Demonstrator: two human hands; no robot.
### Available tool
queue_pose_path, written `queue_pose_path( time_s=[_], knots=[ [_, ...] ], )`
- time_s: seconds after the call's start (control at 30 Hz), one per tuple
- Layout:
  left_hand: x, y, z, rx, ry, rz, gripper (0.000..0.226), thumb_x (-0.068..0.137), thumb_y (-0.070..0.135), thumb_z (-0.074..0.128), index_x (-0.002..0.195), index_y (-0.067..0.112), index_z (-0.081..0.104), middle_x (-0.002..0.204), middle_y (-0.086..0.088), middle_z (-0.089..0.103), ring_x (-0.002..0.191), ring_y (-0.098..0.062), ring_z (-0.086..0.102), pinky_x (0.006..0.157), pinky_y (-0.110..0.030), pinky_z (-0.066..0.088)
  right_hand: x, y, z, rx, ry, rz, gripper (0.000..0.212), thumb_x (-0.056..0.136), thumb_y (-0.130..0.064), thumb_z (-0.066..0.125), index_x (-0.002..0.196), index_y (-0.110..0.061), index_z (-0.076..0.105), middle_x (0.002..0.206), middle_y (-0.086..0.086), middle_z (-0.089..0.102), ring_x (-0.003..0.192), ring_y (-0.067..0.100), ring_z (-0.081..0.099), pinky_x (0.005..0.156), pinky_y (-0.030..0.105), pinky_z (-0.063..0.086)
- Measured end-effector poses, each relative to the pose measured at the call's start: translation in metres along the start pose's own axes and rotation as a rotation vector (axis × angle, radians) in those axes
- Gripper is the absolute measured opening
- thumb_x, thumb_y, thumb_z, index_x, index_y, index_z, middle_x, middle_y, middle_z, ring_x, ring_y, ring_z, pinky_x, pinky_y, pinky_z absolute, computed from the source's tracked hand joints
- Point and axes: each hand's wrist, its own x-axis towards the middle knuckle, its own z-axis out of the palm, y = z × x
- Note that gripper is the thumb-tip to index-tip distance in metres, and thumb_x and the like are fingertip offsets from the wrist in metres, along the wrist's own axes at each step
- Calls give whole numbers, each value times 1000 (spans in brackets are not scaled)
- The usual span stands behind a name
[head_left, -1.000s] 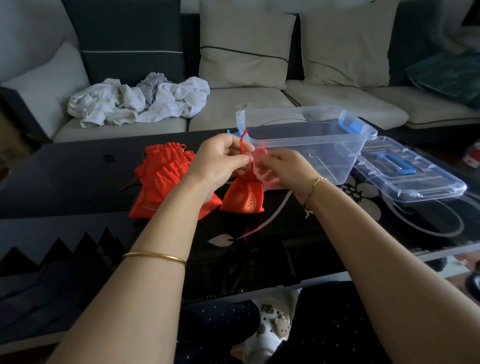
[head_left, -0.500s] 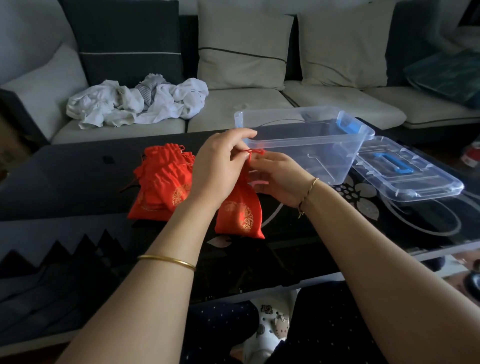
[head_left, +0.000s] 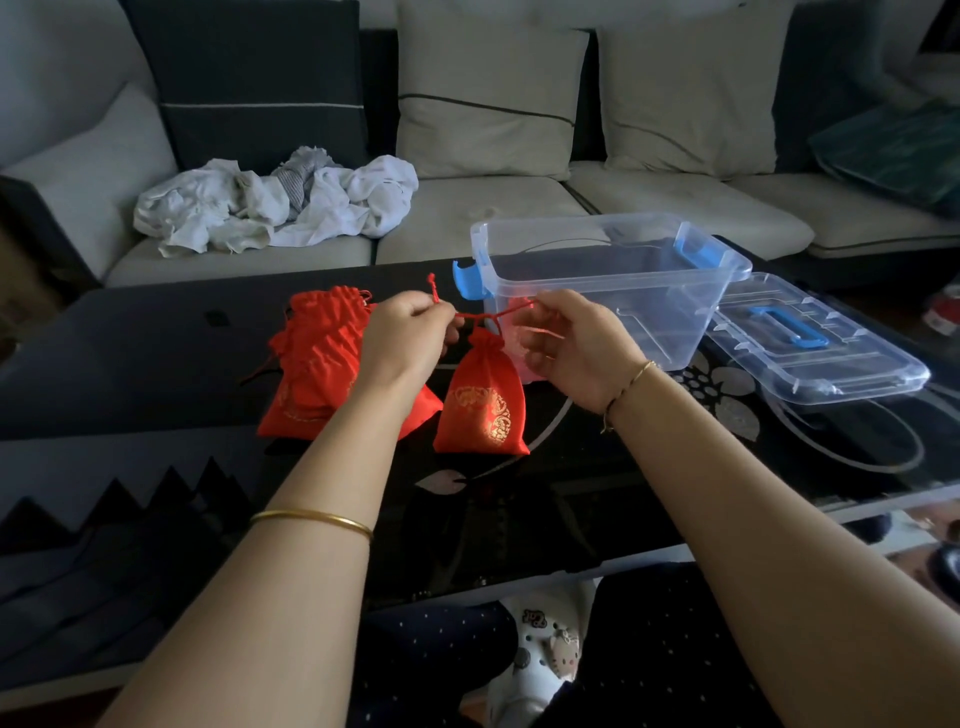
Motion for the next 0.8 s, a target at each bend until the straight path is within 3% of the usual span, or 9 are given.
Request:
queue_pose_path(
  time_s=[0.1, 0.17, 0.3, 0.43, 0.5, 0.6, 0.8],
  knots=[
    [3, -4, 2, 116, 4, -48, 24, 89, 16, 44, 83, 1, 62, 82, -13, 68, 73, -20, 55, 67, -34, 42, 4, 8, 3, 272, -118, 69, 33, 96, -19, 38, 65, -12, 46, 74, 2, 67, 59, 10, 57, 53, 20, 46],
    [6, -5, 1, 88, 27, -120, 19, 91, 15, 38, 89, 8, 55, 77, -7, 65, 76, -20, 56, 72, -35, 42, 5, 9, 1, 320, -90, 109, 33, 97, -20, 38, 66, -13, 46, 64, 1, 63, 56, 10, 57, 53, 20, 47],
    [5, 2, 2, -240, 81, -278, 22, 92, 7, 30, 96, 9, 51, 72, 1, 63, 66, -12, 57, 64, -26, 43, 11, 16, -10, 201, 90, 206, 30, 95, -16, 42, 66, -12, 48, 62, 3, 50, 53, 12, 48, 52, 23, 44],
    [-3, 10, 1, -589, -99, -246, 27, 91, 6, 35, 66, 15, 41, 62, 1, 66, 66, -15, 66, 61, -24, 47, 12, 17, -8, 166, 145, 193, 29, 93, -11, 43, 64, -11, 47, 64, 4, 48, 52, 12, 45, 49, 23, 43],
    [-4, 10, -1, -479, -153, -196, 28, 93, 12, 41, 65, 16, 45, 56, 4, 63, 60, -12, 65, 55, -22, 42, 10, 12, -6, 158, 121, 128, 32, 94, -13, 43, 63, -10, 49, 62, 5, 53, 48, 11, 48, 47, 20, 44],
    [-4, 9, -4, -257, -237, -120, 24, 95, 22, 51, 73, 15, 60, 66, 3, 61, 61, -9, 60, 55, -21, 41, 8, 3, -1, 53, 83, -29, 30, 94, -16, 46, 66, -10, 53, 70, 6, 64, 50, 11, 51, 49, 20, 43],
    [-9, 13, -4, 35, -373, 70, 5, 86, 15, 66, 84, 12, 68, 71, -2, 63, 60, -7, 58, 57, -19, 47, -1, -4, 17, -323, 2, -259, 26, 94, -18, 51, 71, -9, 60, 69, 2, 58, 57, 11, 44, 52, 22, 36]
  ],
)
